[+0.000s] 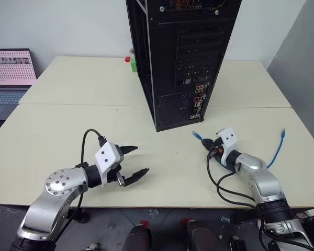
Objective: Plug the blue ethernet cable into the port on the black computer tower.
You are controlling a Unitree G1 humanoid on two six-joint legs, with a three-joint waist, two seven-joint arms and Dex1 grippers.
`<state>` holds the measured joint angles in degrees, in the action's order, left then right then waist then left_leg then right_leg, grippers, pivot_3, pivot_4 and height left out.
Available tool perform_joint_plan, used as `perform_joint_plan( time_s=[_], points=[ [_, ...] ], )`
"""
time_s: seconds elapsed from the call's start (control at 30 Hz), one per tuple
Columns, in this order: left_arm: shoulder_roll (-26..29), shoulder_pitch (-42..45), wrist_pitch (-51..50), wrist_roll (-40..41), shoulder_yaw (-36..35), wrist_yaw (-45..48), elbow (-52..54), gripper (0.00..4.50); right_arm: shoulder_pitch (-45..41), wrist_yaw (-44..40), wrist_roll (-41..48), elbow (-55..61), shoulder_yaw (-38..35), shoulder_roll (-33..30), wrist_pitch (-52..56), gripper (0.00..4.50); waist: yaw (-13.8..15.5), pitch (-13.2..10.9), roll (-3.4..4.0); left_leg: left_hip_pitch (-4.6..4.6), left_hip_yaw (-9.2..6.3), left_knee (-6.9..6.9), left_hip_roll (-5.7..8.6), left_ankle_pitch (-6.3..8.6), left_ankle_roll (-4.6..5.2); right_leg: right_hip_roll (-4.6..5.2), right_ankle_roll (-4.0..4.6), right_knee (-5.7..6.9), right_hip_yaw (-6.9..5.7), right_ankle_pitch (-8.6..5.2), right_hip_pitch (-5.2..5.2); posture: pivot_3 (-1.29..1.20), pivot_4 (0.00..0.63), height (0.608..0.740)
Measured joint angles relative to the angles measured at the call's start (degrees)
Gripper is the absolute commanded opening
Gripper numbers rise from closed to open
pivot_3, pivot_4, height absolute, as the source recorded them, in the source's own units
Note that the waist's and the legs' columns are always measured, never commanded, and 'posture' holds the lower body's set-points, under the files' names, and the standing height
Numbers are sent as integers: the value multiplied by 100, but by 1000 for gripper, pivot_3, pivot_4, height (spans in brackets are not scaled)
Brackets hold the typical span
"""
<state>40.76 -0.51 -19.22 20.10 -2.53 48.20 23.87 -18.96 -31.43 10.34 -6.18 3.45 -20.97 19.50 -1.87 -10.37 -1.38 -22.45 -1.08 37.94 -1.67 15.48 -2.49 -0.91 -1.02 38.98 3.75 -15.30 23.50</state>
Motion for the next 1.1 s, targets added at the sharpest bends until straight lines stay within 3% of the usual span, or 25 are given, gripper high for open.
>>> perform_joint_plan(
  time_s=[0.13,0.43,0.77,1.1],
  points=[
    [2,91,108,-92,51,71,-164,4500,5,-349,-6,270,126,-249,152,24,0,0,0,-1,-1,1,0,0,0,0,-1,0,-1,-1,0,0,150,740],
    [-12,877,297,-121,587,715,-682,4500,-153,-2279,522,2069,1044,-1235,814,24,3,-1,0,-6,-20,6,1,0,0,-1,-20,-1,-18,-11,0,0,150,740],
    [-74,1505,341,-100,1011,1375,-1042,4500,-508,-2640,640,2241,1378,-1333,1067,24,3,-1,0,-11,-21,6,2,0,0,-2,-15,-1,-22,-9,1,0,150,740],
    [-236,1756,388,-215,1184,1512,-1320,2427,-632,-2639,608,2232,1582,-1233,1067,0,4,-1,0,-13,-25,9,3,0,0,-2,-6,0,-29,-3,1,0,150,740]
  ],
)
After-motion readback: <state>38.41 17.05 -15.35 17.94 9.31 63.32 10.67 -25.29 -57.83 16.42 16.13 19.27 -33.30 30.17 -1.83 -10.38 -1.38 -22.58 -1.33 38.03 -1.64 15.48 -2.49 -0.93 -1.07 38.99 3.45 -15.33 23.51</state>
